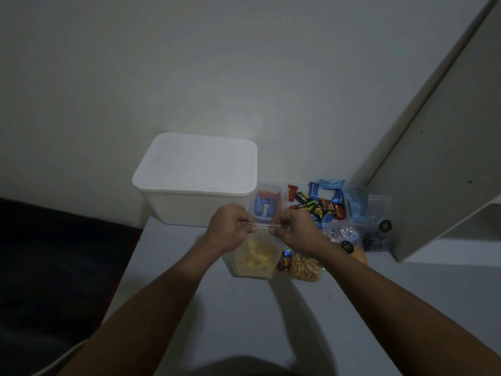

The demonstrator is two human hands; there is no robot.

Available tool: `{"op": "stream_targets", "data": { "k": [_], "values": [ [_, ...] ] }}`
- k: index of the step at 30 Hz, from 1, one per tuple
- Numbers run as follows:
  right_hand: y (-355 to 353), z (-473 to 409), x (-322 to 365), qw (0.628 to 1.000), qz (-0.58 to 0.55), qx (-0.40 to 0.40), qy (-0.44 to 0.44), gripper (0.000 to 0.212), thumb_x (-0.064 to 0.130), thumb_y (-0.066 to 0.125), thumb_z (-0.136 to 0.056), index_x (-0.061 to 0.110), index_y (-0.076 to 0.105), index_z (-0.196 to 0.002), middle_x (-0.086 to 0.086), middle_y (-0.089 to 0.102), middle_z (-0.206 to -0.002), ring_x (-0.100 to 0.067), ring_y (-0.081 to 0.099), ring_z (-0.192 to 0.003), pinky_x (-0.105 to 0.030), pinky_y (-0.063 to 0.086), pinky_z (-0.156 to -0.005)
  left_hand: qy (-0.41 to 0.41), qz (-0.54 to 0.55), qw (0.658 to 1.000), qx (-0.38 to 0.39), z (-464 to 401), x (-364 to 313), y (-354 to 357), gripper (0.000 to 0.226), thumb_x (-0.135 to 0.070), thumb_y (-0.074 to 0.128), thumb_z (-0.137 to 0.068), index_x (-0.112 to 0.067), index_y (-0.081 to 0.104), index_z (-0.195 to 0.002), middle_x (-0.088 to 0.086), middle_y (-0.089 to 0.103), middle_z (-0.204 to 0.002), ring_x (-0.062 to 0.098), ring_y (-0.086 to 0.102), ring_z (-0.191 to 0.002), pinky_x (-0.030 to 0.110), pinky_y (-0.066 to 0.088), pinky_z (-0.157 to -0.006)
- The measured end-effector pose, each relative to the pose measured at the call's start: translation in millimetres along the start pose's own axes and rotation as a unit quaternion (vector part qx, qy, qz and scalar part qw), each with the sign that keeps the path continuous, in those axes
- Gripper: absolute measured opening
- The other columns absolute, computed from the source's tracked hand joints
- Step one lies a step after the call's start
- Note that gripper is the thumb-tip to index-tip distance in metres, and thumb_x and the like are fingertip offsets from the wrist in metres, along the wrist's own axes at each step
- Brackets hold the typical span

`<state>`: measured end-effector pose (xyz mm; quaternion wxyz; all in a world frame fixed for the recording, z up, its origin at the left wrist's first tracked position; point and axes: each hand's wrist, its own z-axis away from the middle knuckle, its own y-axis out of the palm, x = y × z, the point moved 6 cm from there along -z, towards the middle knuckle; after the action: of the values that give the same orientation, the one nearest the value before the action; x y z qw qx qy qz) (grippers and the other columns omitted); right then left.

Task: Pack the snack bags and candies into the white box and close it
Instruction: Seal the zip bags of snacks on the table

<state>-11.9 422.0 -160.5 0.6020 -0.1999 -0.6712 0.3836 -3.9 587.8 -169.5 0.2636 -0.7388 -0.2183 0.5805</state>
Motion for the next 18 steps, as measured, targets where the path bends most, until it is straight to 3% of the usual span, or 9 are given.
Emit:
{"op": "stream_targets", "data": {
  "k": [5, 14, 18],
  "values": [
    [-0.2, 0.9, -0.5, 1.0, -0.007, -0.023, 0.009, 0.015, 0.012, 0.069, -0.085, 0.023, 0.068, -0.075, 0.012, 0.062, -0.071, -0.005, 0.06, -0.072, -0.025, 0.051, -0.067, -0.008, 0.021, 1.0, 0.009, 2.4, -3.3, 3.6, 0.005, -0.011, 0.078, -0.072, -0.009, 0.075, -0.075, 0.002, 0.066, -0.074, 0.019, 0.062, -0.072, 0.032, 0.05, -0.069],
    [2.0, 2.7, 8.0, 1.0, -0.015, 0.001, -0.015, 0.026, 0.013, 0.069, -0.085, 0.032, 0.06, -0.069, 0.003, 0.065, -0.076, -0.013, 0.062, -0.077, -0.03, 0.053, -0.07, 0.022, 0.041, 0.999, 0.022, 5.6, -4.4, 7.8, 0.008, -0.017, 0.069, -0.071, -0.013, 0.073, -0.076, -0.002, 0.066, -0.075, 0.017, 0.063, -0.072, 0.033, 0.053, -0.067],
    [-0.5, 0.8, 7.0, 0.999, 0.007, -0.027, -0.019, 0.033, 0.012, 0.069, -0.084, 0.034, 0.056, -0.064, 0.011, 0.06, -0.069, -0.011, 0.06, -0.071, -0.028, 0.05, -0.067, -0.019, 0.083, 0.996, 0.018, 6.4, -0.5, 7.1, 0.007, -0.012, 0.078, -0.071, -0.014, 0.074, -0.077, -0.001, 0.069, -0.074, 0.01, 0.063, -0.068, 0.022, 0.047, -0.064]
  ]
}}
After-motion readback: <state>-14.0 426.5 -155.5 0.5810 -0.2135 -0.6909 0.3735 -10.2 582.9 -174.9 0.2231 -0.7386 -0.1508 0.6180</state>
